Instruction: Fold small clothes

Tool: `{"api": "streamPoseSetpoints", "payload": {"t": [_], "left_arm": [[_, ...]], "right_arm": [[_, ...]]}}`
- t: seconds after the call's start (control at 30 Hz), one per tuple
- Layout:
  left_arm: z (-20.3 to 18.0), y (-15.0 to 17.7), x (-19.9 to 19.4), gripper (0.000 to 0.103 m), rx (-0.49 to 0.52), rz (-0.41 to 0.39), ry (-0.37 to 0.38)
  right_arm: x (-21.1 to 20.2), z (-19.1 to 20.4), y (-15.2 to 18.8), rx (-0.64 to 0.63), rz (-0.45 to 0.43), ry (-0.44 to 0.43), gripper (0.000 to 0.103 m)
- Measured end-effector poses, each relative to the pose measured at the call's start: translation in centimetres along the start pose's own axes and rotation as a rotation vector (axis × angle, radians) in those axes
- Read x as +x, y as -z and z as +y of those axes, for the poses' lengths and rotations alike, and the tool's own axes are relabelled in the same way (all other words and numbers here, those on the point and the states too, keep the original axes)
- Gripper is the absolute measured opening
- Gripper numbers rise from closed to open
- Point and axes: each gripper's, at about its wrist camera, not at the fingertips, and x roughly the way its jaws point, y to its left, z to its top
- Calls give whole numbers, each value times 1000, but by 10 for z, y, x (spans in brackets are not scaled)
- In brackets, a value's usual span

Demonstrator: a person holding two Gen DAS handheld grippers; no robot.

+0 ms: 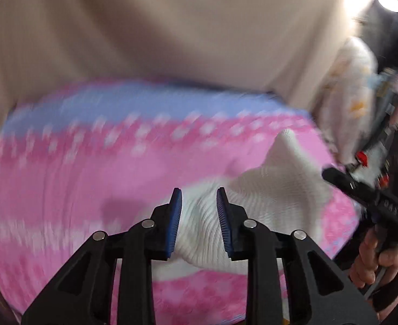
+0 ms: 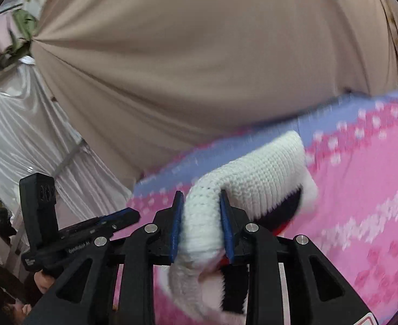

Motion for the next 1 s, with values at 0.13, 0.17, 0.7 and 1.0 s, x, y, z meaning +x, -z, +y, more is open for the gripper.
{"api": "streamPoseSetpoints", "payload": {"t": [0.13,0.17,0.7,1.0], "left_arm": [[63,35,17,36,-161,62,-12],[71,43,12,58,-166,48,-28],[58,85,90,91,291,146,-20],[69,76,152,90,320,257,77]], "right_arm": [[37,-54,63,233,161,6,30],[34,-62,75,250,172,14,34],[36,-108,141,544,290,-140,86],[101,-133,142,808,257,-299,78]]}}
